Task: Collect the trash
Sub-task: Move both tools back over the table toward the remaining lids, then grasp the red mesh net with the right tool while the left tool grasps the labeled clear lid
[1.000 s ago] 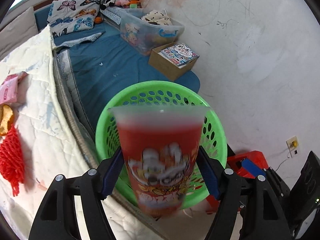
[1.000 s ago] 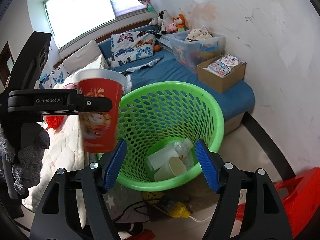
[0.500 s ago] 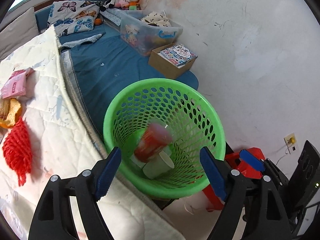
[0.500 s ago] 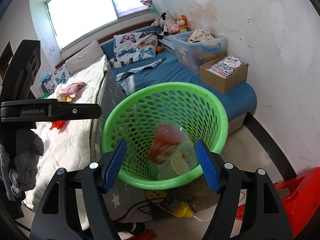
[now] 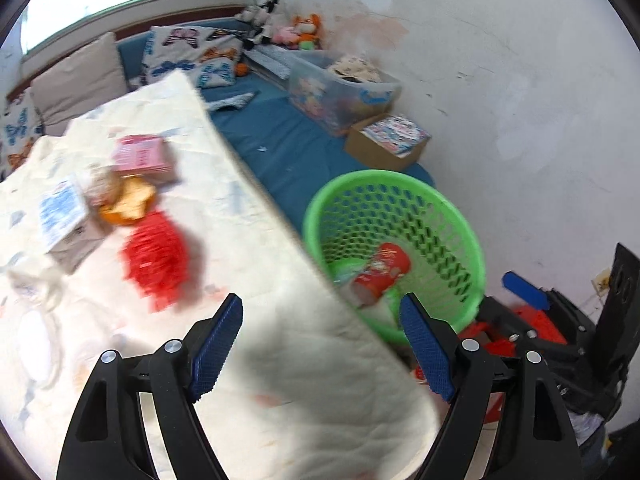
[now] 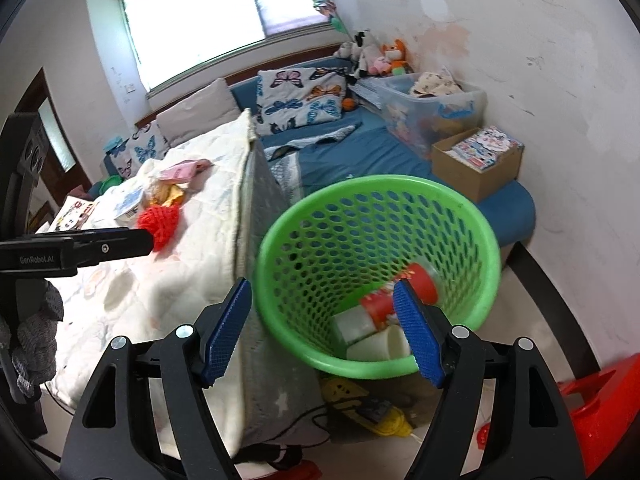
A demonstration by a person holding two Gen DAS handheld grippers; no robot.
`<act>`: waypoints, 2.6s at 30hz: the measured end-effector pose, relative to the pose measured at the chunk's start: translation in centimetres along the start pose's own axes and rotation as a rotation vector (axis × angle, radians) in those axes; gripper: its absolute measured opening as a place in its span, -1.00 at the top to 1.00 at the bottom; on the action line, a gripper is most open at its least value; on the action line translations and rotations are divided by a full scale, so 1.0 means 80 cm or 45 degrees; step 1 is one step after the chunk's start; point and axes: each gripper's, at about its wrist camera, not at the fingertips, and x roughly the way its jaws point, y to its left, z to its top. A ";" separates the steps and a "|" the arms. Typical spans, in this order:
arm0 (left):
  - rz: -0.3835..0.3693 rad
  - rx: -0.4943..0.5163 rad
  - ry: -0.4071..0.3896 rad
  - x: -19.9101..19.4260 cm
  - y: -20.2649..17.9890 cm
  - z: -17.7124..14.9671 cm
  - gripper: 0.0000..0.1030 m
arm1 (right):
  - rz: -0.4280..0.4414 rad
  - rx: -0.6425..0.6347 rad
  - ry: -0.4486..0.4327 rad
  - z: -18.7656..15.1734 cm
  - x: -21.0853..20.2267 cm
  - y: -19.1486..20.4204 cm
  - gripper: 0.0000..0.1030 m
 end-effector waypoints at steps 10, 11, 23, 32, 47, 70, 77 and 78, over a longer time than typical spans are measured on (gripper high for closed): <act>0.168 -0.089 -0.018 -0.036 0.083 -0.035 -0.63 | 0.085 -0.100 0.004 0.011 0.009 0.054 -0.46; 0.190 -0.099 -0.018 -0.040 0.093 -0.039 -0.63 | 0.093 -0.108 0.007 0.012 0.011 0.059 -0.46; 0.246 -0.167 0.061 -0.035 0.155 -0.091 -0.72 | 0.186 -0.189 0.050 0.013 0.039 0.119 -0.48; 0.218 -0.184 0.079 -0.021 0.163 -0.096 -0.70 | 0.207 -0.233 0.078 0.014 0.056 0.144 -0.48; 0.204 -0.232 0.016 -0.042 0.176 -0.095 -0.16 | 0.276 -0.280 0.126 0.021 0.091 0.181 -0.48; 0.247 -0.300 -0.133 -0.116 0.216 -0.087 -0.15 | 0.325 -0.330 0.234 0.057 0.206 0.258 -0.30; 0.244 -0.310 -0.123 -0.111 0.222 -0.087 -0.15 | 0.300 -0.331 0.271 0.056 0.227 0.260 -0.05; 0.243 -0.311 -0.123 -0.111 0.222 -0.087 -0.15 | 0.302 -0.327 0.273 0.056 0.228 0.259 -0.04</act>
